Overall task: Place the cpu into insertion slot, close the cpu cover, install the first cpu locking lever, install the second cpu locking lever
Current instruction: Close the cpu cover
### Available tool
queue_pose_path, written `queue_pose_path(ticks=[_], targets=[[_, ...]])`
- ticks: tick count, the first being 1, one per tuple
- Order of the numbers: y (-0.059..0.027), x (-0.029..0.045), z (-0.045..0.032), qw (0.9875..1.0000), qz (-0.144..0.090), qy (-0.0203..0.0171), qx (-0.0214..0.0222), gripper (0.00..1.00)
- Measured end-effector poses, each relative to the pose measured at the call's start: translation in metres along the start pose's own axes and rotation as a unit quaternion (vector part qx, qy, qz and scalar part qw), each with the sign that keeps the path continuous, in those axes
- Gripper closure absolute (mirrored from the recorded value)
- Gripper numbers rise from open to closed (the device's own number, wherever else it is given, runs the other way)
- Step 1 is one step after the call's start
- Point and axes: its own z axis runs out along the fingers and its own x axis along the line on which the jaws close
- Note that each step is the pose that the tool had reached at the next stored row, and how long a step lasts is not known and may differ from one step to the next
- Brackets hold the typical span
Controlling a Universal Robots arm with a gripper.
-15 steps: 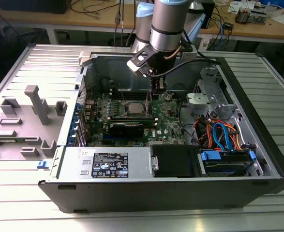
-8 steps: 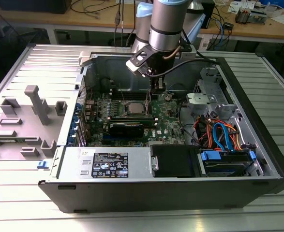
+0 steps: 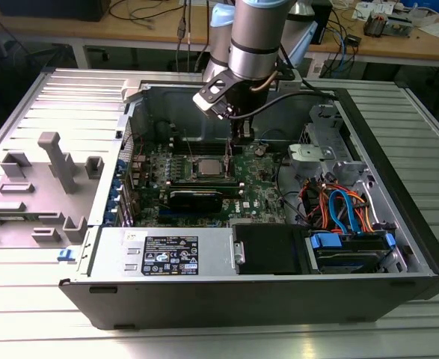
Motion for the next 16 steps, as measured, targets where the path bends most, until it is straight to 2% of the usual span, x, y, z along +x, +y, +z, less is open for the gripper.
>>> queue_pose_path(ticks=[11,16], targets=[[-0.0059,0.0003,0.0008,1.0000,0.000,0.0000,0.0000,0.89],[-0.0128,0.0007,0.0015,1.0000,0.000,0.0001,0.0000,0.89]])
